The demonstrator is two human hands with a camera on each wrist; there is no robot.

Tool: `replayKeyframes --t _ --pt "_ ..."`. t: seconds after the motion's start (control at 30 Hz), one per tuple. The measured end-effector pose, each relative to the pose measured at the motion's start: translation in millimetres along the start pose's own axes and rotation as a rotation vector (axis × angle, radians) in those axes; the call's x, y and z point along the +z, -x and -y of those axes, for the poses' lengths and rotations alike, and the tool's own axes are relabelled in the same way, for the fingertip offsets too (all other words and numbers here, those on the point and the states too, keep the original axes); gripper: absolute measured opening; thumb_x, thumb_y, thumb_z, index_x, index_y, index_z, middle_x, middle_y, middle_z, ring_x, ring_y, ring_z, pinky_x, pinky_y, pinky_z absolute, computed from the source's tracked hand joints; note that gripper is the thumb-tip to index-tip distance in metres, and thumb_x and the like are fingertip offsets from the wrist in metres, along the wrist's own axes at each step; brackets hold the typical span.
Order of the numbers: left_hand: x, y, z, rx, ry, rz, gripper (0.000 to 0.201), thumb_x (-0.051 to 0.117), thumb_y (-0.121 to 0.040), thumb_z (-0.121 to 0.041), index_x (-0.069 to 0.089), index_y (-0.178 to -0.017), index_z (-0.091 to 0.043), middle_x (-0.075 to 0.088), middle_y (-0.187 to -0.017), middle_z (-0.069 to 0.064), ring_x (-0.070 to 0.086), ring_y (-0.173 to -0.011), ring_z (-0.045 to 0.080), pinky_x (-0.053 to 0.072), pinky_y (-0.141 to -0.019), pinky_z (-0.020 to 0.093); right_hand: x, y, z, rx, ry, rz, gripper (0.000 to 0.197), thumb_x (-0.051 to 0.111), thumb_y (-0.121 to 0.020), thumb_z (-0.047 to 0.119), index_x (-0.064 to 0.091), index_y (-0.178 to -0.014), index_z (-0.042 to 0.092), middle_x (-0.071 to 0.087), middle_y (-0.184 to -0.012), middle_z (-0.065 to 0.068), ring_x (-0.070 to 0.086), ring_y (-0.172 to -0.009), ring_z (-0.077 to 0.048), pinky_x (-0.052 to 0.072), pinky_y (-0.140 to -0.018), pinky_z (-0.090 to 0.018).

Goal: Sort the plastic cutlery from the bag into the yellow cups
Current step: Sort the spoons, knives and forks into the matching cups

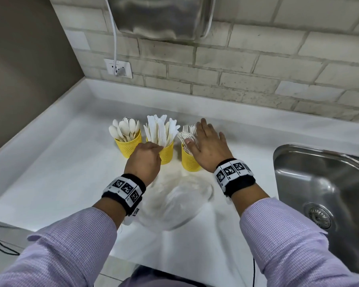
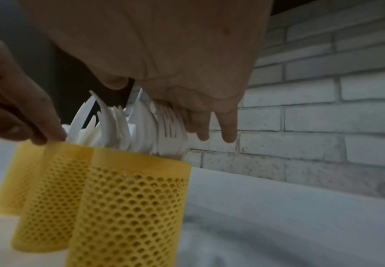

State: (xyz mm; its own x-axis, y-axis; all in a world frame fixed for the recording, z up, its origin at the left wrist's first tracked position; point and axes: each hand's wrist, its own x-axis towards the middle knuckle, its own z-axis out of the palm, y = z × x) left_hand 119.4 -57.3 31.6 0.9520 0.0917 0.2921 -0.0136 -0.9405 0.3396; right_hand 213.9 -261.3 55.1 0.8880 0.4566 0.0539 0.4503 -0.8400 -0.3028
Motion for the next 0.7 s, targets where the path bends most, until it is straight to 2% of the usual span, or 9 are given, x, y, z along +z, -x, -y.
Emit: replayKeyframes --t 0.07,0.17,0.23,0.3,0.4,0.53,0.63,0.7 --pt "0 0 0 0.013 -0.025 -0.014 0.034 0.069 -0.079 0.011 0.078 -0.108 -0.003 0.076 -0.103 0.017 0.068 -0.089 0.044 0.057 -0.083 0.042 0 5 -1 0.024 -0.191 -0.095 0.087 0.045 -0.099 0.062 0.009 -0.164 0.016 -0.001 -0.173 -0.006 0.008 -0.159 -0.025 0.015 -0.127 -0.049" --pt "-2 -2 -1 -0.014 -0.04 -0.002 0.033 0.067 -0.084 0.007 0.078 -0.112 -0.005 0.076 -0.108 0.015 0.067 -0.095 0.043 0.056 -0.086 0.04 8 17 -8 0.105 -0.544 -0.188 0.11 0.074 -0.084 0.058 0.004 -0.163 0.027 -0.001 -0.173 -0.003 0.003 -0.159 -0.016 0.014 -0.124 -0.031" --pt "-4 -2 -2 -0.024 -0.05 0.012 0.031 0.067 -0.086 0.004 0.079 -0.113 -0.007 0.076 -0.11 0.013 0.067 -0.096 0.041 0.055 -0.085 0.038 18 22 -13 0.153 -0.661 -0.172 0.125 0.088 -0.074 0.049 0.002 -0.163 0.03 0.002 -0.172 -0.002 0.004 -0.158 -0.014 0.018 -0.122 -0.029" --pt "-4 -4 -1 -0.034 -0.053 0.015 0.03 0.067 -0.087 0.002 0.079 -0.113 -0.01 0.077 -0.111 0.011 0.069 -0.096 0.039 0.055 -0.082 0.037 29 21 -18 0.174 -0.748 -0.114 0.137 0.096 -0.064 0.04 0.001 -0.162 0.034 0.011 -0.17 0.002 0.016 -0.156 -0.014 0.024 -0.124 -0.034" --pt "-5 -6 0 -0.092 -0.033 0.037 0.032 0.062 -0.093 -0.004 0.077 -0.118 -0.016 0.075 -0.119 0.005 0.068 -0.104 0.033 0.054 -0.082 0.035 41 17 -22 0.15 -0.796 -0.041 0.145 0.1 -0.055 0.036 0.0 -0.159 0.043 0.026 -0.166 0.006 0.033 -0.149 -0.01 0.034 -0.122 -0.038" --pt "-8 -12 0 -0.143 -0.017 0.069 0.025 0.064 -0.097 -0.019 0.076 -0.119 -0.023 0.073 -0.12 0.0 0.068 -0.105 0.027 0.051 -0.081 0.033 44 11 -16 0.213 -0.802 -0.099 0.134 0.096 -0.064 0.022 0.004 -0.161 0.037 0.049 -0.149 0.006 0.054 -0.132 -0.015 0.043 -0.109 -0.029" --pt "-12 -18 1 -0.174 -0.029 0.087 0.019 0.065 -0.098 -0.029 0.078 -0.112 -0.029 0.073 -0.113 -0.002 0.069 -0.098 0.025 0.051 -0.076 0.031 46 10 -14 0.236 -0.787 -0.135 0.124 0.094 -0.068 0.024 0.012 -0.162 0.032 0.054 -0.145 0.005 0.055 -0.127 -0.011 0.04 -0.101 -0.02" --pt "-13 -21 2 -0.18 -0.036 0.095 0.018 0.064 -0.097 -0.032 0.078 -0.11 -0.03 0.073 -0.111 -0.003 0.068 -0.096 0.024 0.05 -0.074 0.031 49 12 -14 0.25 -0.774 -0.159 0.12 0.093 -0.069 0.028 0.016 -0.161 0.03 0.052 -0.149 0.004 0.052 -0.131 -0.011 0.038 -0.102 -0.02"
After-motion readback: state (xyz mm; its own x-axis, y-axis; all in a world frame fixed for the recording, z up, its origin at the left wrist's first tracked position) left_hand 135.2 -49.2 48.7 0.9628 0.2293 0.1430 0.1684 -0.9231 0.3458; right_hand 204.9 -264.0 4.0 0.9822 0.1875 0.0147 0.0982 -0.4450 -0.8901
